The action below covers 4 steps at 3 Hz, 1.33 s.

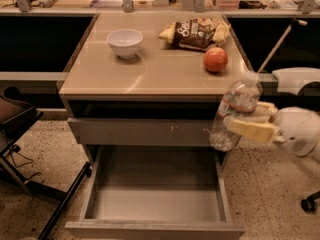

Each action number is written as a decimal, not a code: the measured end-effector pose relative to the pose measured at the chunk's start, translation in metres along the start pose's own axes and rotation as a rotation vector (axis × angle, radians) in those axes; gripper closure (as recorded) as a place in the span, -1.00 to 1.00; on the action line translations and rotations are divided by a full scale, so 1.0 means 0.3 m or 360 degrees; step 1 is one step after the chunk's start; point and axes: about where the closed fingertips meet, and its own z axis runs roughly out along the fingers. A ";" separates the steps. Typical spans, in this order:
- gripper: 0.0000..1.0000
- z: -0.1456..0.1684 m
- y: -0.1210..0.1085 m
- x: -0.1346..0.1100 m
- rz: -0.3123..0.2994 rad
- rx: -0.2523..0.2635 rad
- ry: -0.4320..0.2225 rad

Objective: Place water bottle into middle drawer

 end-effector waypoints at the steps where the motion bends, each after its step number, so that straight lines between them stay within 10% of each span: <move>1: 1.00 0.034 -0.001 0.331 -0.0049 0.0115 -0.0073; 2: 1.00 0.179 0.070 0.765 0.0029 0.0126 -0.0008; 4: 1.00 0.240 0.138 0.881 0.0124 0.0132 -0.0005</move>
Offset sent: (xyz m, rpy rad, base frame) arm -0.0272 0.1595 -0.4301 -0.0551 0.1933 -0.1947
